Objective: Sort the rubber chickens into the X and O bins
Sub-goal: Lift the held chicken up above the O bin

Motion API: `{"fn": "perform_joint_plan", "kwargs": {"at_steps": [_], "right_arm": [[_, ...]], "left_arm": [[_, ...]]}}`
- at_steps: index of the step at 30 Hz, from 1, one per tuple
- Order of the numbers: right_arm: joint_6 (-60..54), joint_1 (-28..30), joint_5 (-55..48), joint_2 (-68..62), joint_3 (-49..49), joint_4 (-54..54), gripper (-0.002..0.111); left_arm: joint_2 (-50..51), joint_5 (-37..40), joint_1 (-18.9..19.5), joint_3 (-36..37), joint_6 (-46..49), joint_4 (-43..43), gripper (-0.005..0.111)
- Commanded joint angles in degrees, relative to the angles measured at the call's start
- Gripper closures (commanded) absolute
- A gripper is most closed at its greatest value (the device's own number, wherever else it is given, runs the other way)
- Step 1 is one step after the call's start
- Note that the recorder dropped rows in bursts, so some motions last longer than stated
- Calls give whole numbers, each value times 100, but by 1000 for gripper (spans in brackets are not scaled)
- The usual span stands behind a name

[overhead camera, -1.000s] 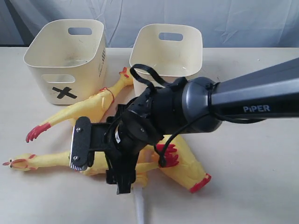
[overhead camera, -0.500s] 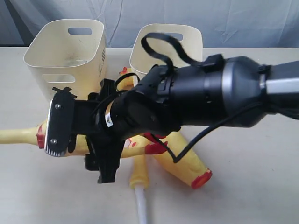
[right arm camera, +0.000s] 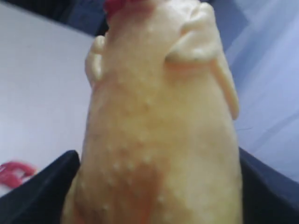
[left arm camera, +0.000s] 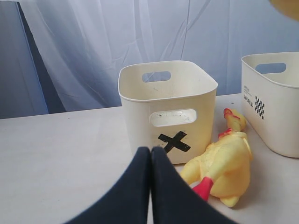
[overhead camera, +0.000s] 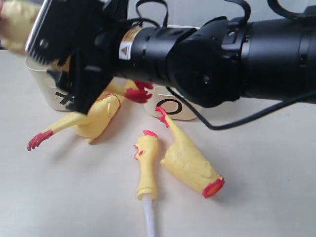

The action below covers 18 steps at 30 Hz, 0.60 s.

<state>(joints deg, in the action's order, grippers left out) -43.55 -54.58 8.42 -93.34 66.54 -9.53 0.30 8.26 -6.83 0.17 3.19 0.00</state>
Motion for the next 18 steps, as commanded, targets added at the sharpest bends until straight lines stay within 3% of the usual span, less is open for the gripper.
{"fn": "perform_joint_plan", "kwargs": {"at_steps": [1,4,7,14,18], "right_arm": [[12,750,1649,-157,10,-2273,105],[12,1215,2626,-368,10,-3217,105],[116,1603,3177,-579,10,-3290,105],[2137,2129,3897,-1163,10,-2024,105],[2418,2244,4355,-1630,23,-1171,105]], "left_arm": [[-30,-58,-10,-17,1,-39,107],[-30,-58,-10,-17,1,-39,107],[-30,-58,-10,-17,1,-39,107],[-30,-58,-10,-17,1,-39,107],[-30,-58,-10,-17,1,-39,107]]}}
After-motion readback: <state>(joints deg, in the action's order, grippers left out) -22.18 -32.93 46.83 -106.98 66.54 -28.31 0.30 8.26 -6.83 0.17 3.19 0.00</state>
